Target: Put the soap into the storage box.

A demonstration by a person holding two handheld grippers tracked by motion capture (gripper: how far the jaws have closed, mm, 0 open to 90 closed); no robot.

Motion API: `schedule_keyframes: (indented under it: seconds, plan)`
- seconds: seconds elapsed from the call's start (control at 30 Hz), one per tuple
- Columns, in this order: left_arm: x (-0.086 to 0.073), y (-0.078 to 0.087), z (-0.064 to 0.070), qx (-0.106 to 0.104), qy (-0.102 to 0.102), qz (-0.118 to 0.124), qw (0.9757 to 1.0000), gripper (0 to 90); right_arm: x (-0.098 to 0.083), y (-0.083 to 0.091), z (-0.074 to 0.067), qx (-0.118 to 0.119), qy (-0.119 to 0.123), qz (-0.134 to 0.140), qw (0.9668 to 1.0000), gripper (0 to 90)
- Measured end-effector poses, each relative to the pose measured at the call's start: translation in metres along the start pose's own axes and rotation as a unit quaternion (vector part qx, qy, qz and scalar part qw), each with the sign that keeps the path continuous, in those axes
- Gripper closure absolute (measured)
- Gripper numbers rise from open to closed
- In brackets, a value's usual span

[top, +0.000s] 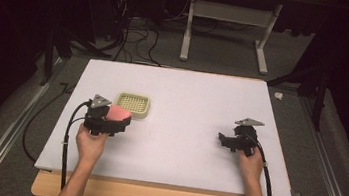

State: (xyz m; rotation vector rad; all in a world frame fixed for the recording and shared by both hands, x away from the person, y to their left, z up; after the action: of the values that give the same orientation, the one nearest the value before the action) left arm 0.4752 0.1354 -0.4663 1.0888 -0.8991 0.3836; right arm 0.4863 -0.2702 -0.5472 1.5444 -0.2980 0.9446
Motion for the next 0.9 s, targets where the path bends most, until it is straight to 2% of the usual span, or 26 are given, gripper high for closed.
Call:
schedule_keyframes:
  seconds: [0.13, 0.27, 0.53, 0.6, 0.8, 0.87, 0.9]
  plan:
    - [0.004, -0.004, 0.000, -0.003, -0.001, -0.002, 1.0000, 14.0, 0.000, 0.000, 0.000, 0.000, 0.000, 0.000, 1.0000, 15.3]
    - [0.009, -0.009, -0.002, 0.011, 0.000, -0.004, 0.9999, 14.0, 0.000, 0.000, 0.000, 0.000, 0.000, 0.000, 1.0000, 15.3]
    - [0.016, -0.019, -0.002, 0.015, -0.001, -0.010, 0.9998, 14.0, 0.000, 0.000, 0.000, 0.000, 0.000, 0.000, 1.0000, 15.3]
    - [0.019, -0.021, -0.003, 0.008, 0.005, -0.011, 0.9999, 14.0, 0.000, 0.000, 0.000, 0.000, 0.000, 0.000, 1.0000, 15.3]
    - [0.025, -0.032, -0.006, 0.019, -0.001, -0.021, 0.9996, 14.0, 0.000, 0.000, 0.000, 0.000, 0.000, 0.000, 1.0000, 15.3]
    - [0.026, -0.037, -0.008, 0.015, 0.012, -0.021, 0.9996, 14.0, 0.000, 0.000, 0.000, 0.000, 0.000, 0.000, 1.0000, 15.3]
    - [0.026, -0.037, -0.008, 0.015, 0.012, -0.021, 0.9996, 14.0, 0.000, 0.000, 0.000, 0.000, 0.000, 0.000, 1.0000, 15.3]
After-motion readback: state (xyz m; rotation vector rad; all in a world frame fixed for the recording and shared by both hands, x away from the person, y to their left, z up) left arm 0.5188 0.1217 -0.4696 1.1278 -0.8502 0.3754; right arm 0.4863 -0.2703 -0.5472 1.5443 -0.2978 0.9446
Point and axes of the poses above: each handheld gripper's, and its own axes: y roughly backward along the jaws, x roughly out of its top, z roughly to its right, the point moved 9 cm from there along -y, roughly forward along the jaws, and after that the axes turned 4 degrees about y, right-handed, at the moved point
